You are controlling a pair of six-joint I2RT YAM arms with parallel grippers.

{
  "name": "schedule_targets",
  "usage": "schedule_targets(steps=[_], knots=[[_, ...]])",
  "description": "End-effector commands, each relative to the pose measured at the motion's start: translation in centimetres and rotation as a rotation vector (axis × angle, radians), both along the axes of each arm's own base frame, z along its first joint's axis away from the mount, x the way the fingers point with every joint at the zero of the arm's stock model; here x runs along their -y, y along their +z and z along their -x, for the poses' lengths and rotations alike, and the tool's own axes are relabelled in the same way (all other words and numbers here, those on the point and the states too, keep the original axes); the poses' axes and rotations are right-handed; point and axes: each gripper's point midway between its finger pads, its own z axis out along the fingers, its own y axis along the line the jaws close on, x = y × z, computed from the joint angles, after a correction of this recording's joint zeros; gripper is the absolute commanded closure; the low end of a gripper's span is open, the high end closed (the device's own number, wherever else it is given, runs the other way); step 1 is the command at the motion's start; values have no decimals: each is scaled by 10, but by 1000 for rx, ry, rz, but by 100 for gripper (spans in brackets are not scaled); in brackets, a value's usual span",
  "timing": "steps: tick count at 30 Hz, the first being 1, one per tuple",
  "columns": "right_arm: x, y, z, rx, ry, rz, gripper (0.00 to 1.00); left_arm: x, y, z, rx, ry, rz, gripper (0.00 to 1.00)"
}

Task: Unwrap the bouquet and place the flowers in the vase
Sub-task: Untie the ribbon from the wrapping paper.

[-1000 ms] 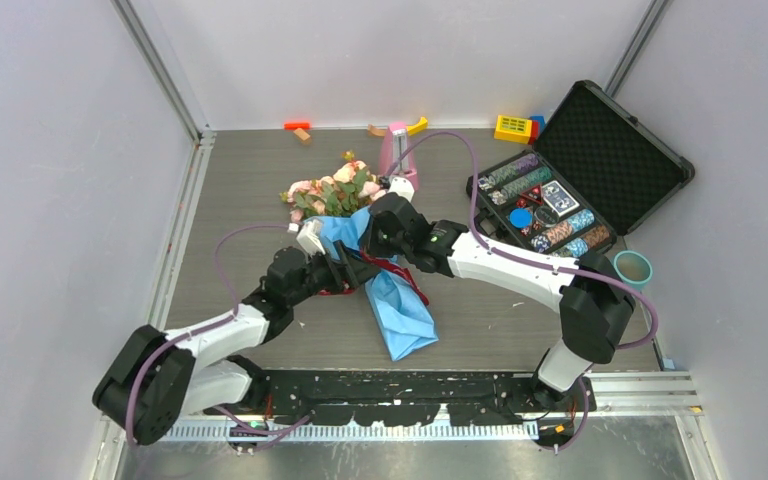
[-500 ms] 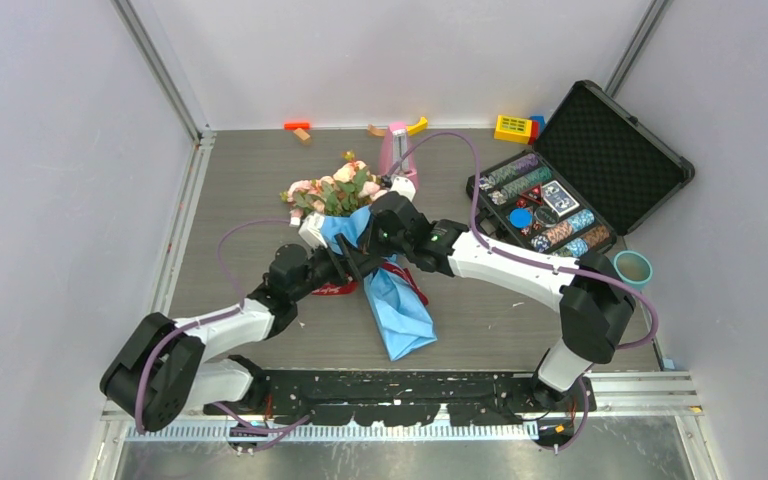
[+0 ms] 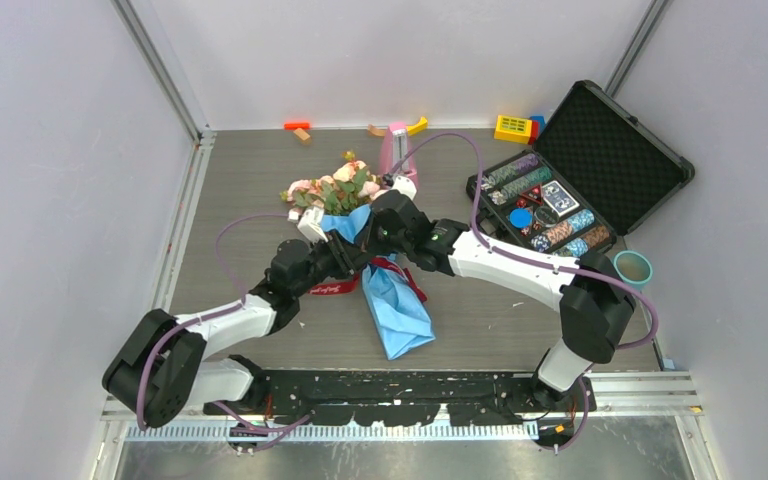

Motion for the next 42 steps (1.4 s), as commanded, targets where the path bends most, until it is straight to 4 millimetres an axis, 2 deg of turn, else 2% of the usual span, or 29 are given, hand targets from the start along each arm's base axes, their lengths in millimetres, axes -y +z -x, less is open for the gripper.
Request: schedule_targets(steps=[1,5,9,11,12,17,19,22,26,30,38,39,42], knots=[[-16,36,6,40,23,-114,100,0,24,-16,78,51,20,82],[-13,35,6,51,24,-102,100,-2,21,-13,64,46,0,100],[-1,36,2,92,18,-54,96,-15,15,0,25,37,-106,100],[8,37,-3,106,17,-38,85,-26,12,9,-6,39,-185,100],[11,35,-3,101,26,-34,75,-33,10,14,-22,39,-224,100],[37,32,-17,142,82,22,53,-68,4,38,-135,35,-357,100],[39,30,-15,169,148,38,51,-76,8,44,-179,15,-388,100],[38,17,-4,210,291,63,51,-86,6,53,-261,-44,-444,100],[28,-4,11,216,443,59,55,-95,6,61,-375,-126,-515,100],[6,-19,27,212,543,47,59,-93,14,65,-382,-197,-542,100],[-41,-29,34,257,620,46,64,-83,25,75,-329,-308,-504,100],[-45,-35,35,258,635,58,65,-84,25,74,-333,-306,-505,100],[-54,-37,33,276,651,67,66,-84,24,74,-343,-309,-498,100]])
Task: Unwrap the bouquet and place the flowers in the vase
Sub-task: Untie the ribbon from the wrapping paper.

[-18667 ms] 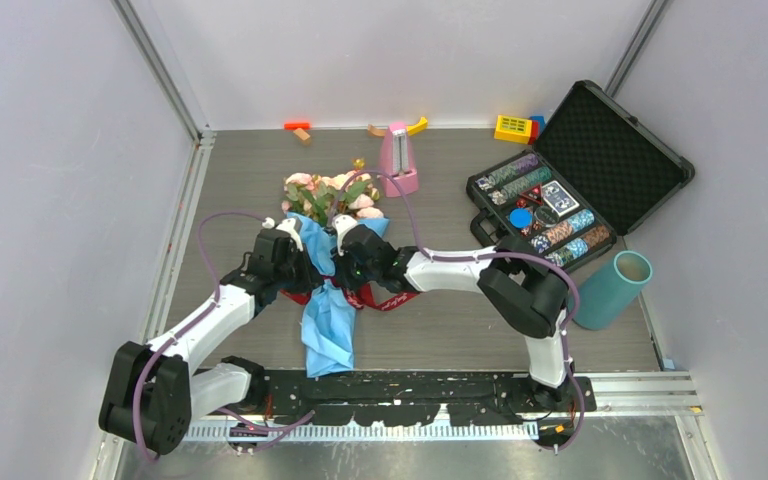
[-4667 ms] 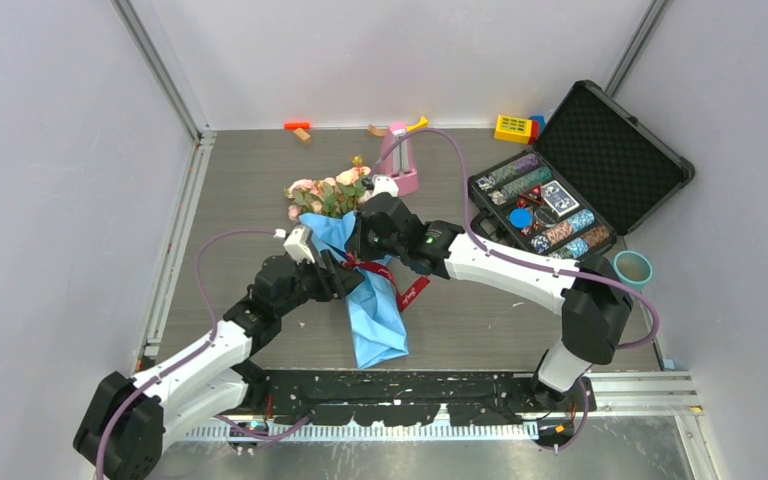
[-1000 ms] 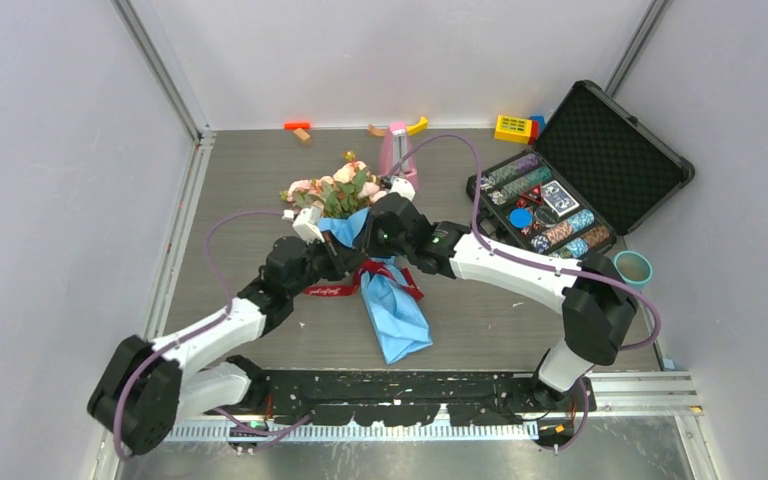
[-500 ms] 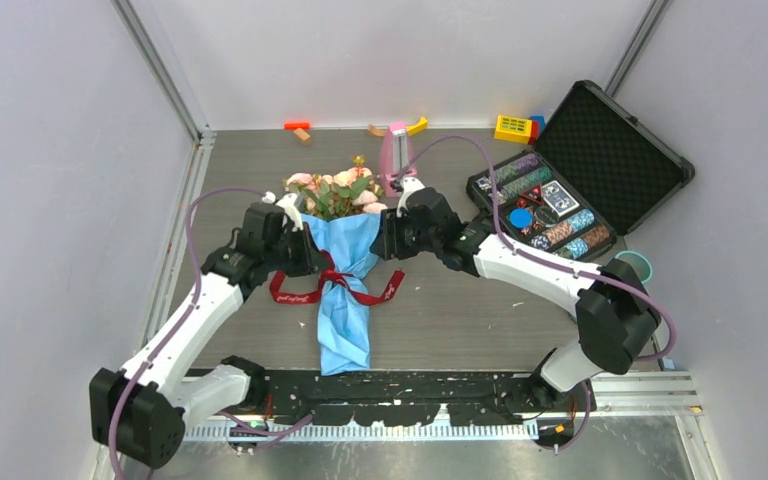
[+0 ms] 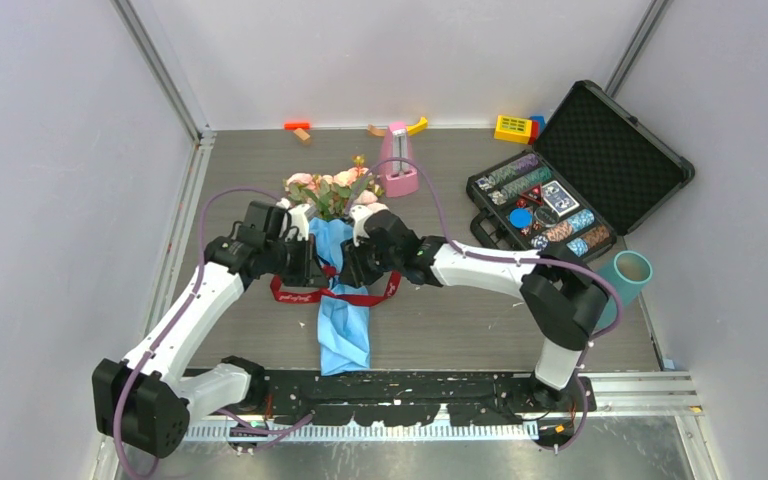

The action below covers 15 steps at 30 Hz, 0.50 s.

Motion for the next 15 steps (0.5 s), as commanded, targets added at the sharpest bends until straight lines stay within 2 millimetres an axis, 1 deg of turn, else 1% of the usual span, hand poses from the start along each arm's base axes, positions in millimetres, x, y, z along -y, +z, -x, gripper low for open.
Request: schedule_targets(steps=[1,6,15], knots=[[-29,28,-14,117,49,-79,66,5,18,0,29,-47,43,100],[-33,20,-20,161,43,-44,66,7,18,-1,28,-45,55,100],[-39,3,-24,234,54,27,66,7,20,-1,29,-43,67,100]])
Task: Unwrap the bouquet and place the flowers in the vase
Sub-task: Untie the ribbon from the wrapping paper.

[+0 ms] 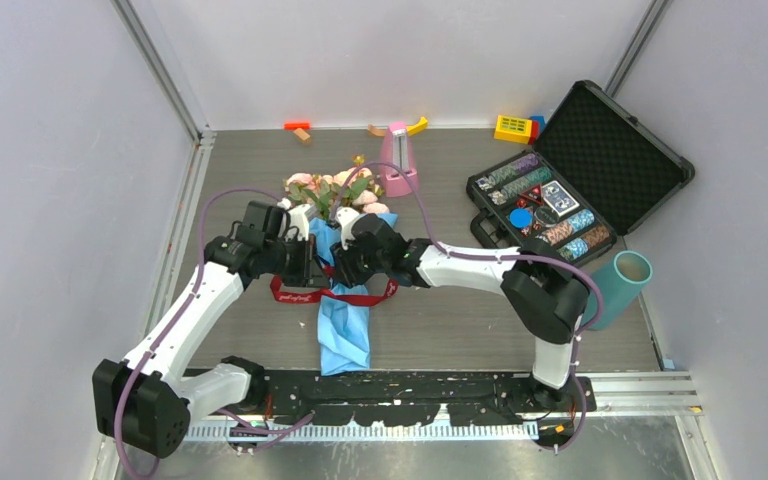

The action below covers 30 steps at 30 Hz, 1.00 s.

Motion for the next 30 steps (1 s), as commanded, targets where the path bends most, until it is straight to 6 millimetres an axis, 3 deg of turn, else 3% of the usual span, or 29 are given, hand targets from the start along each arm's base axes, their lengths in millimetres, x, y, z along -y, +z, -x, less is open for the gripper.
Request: schedule_targets(steps=[1,8,11,20,22,23,25,30], knots=[[-17,16,-13,115,9,-20,66,5,17,-5,38,-14,41,100],[-9,3,-24,214,-73,41,66,5,19,-6,43,-7,52,100],[-4,4,-30,273,-130,48,71,5,18,-6,39,-6,52,100],[0,-8,-32,322,-159,89,73,3,17,-6,36,2,51,100],[0,-10,-32,320,-163,91,81,1,15,-6,35,13,41,100],[1,-8,-32,325,-173,91,90,0,13,-7,33,22,33,100],[4,-4,-31,334,-188,84,98,-6,10,-9,27,53,8,100],[16,25,-32,361,-279,-8,100,-29,2,-21,23,179,-74,100]])
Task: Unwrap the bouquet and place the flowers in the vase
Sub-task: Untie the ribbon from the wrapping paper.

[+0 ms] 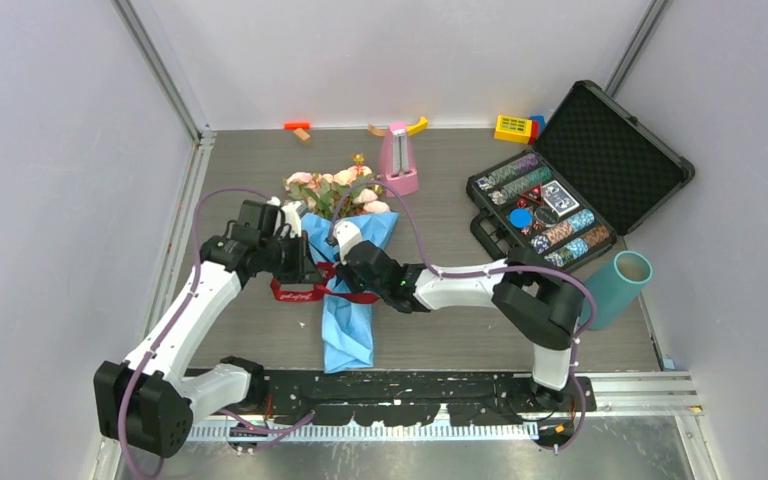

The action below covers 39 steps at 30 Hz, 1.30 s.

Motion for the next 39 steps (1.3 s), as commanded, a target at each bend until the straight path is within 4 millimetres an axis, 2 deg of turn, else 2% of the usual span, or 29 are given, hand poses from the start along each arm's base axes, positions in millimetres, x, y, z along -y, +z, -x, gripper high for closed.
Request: schedule_targets(steps=[1,10,21,26,33,39], knots=[[13,46,-10,82,-113,-130,100,-22,3,-13,17,127,-58,100],[36,69,-11,100,-226,-251,100,-43,-5,-17,-15,231,-84,100],[75,74,-19,115,-444,-329,100,-51,-11,-16,-39,260,-101,100],[80,67,-14,73,-472,-357,100,-56,-14,-16,-49,276,-118,100],[89,50,-11,3,-546,-363,100,-77,-21,-14,-74,339,-203,100],[96,38,-9,-28,-582,-336,100,-81,-21,-15,-69,347,-203,100]])
